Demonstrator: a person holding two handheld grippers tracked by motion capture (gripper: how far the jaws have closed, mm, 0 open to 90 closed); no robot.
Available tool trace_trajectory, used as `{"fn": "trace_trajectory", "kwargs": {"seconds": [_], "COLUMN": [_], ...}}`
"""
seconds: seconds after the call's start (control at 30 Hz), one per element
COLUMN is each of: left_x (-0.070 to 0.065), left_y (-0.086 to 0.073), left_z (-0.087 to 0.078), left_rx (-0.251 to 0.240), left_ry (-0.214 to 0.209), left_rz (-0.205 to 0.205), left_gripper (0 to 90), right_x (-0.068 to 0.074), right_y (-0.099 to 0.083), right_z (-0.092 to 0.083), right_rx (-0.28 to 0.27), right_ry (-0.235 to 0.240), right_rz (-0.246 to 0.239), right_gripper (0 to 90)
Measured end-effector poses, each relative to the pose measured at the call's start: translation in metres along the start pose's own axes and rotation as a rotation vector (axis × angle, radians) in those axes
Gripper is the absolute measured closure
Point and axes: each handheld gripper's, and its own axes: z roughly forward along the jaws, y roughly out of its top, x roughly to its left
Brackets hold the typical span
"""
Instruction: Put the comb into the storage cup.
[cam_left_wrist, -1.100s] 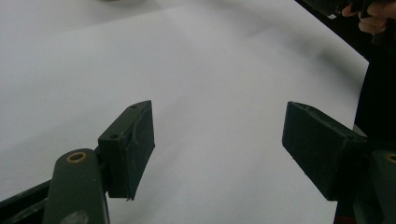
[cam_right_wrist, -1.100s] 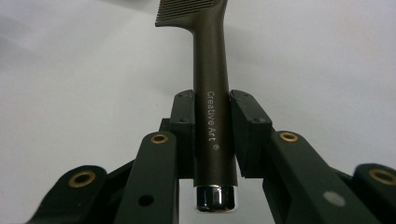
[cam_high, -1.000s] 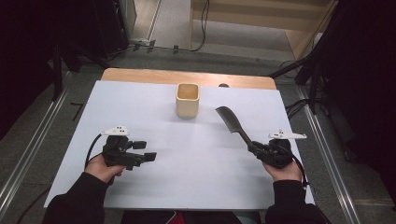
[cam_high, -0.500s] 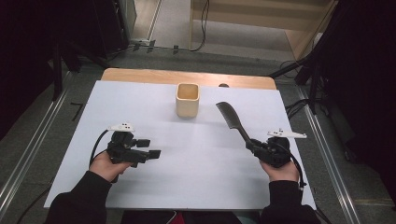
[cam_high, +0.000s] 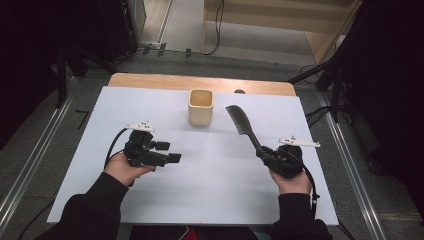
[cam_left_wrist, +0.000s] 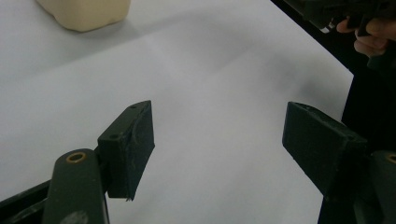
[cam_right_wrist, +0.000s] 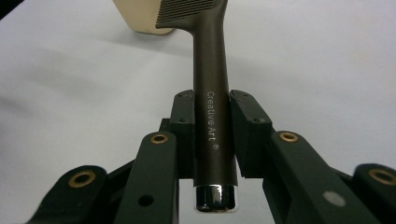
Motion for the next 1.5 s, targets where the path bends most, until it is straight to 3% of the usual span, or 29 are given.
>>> {"fn": "trace_trajectory", "kwargs": {"seconds": [0.33,0.47,0.67,1.03,1.23,1.5], "left_x": [-0.009,-0.012,-0.014,-0.017,-0.019,-0.025], "left_y": [0.015,0.021,0.028,0.039,0.044,0.049], "left_z": [0.008,0.011,0.019,0.031,0.036,0.045], "left_rx": [0.0,0.003,-0.003,0.0,-0.002,-0.007], "left_ry": [-0.013,-0.011,-0.019,0.004,0.007,0.022], "left_rz": [0.02,0.021,0.01,0.008,0.002,0.027], "left_gripper": [25.9,25.9,25.9,26.0,26.5,26.4], "right_x": [0.02,0.023,0.027,0.036,0.039,0.047], "right_y": [0.0,-0.003,-0.008,-0.015,-0.018,-0.022], "right_z": [0.008,0.011,0.013,0.019,0.022,0.025], "right_rx": [-0.042,-0.066,-0.099,-0.154,-0.171,-0.195], "right_ry": [-0.018,-0.014,-0.036,-0.053,-0.042,-0.052], "right_rz": [0.019,0.046,0.05,0.053,0.072,0.067], "right_gripper": [70.6,70.6,70.6,70.6,70.6,70.6]}}
